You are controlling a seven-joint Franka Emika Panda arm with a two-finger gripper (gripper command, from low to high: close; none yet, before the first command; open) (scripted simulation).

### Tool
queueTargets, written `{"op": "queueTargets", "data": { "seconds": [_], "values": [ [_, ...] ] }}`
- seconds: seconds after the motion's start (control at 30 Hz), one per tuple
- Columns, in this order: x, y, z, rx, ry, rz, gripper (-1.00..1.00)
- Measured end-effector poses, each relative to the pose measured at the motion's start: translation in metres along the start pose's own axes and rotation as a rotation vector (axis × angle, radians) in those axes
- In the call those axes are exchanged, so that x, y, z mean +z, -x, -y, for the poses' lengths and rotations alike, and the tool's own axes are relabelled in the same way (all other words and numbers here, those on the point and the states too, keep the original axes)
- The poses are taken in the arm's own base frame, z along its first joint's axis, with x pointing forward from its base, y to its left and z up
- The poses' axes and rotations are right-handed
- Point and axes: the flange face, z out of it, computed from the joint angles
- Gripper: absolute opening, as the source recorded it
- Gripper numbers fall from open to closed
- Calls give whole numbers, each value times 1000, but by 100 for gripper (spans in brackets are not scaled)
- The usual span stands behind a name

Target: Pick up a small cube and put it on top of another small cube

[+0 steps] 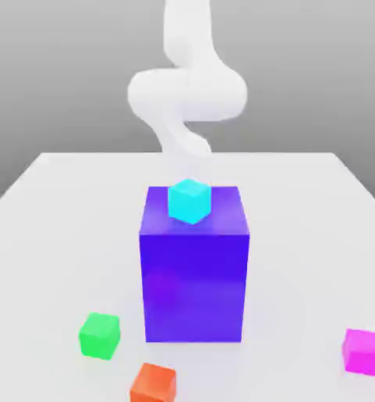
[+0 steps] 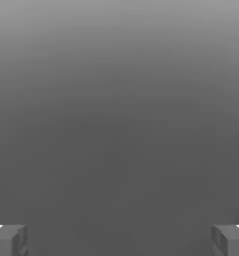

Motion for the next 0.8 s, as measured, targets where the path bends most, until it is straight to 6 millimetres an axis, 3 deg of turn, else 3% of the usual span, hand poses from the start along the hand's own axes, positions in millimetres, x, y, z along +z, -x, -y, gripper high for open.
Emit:
{"op": "queueTargets", "data": {
  "seconds": [0.17,0.37,0.53,0.63,0.8],
  "values": [
    [95,34,26,-207,24,156,0],
    [197,102,47,-455,46,328,0],
    [272,177,51,-670,61,466,0],
    [309,234,51,-815,62,550,0],
    [365,316,26,-1025,81,677,0]
  ]
}}
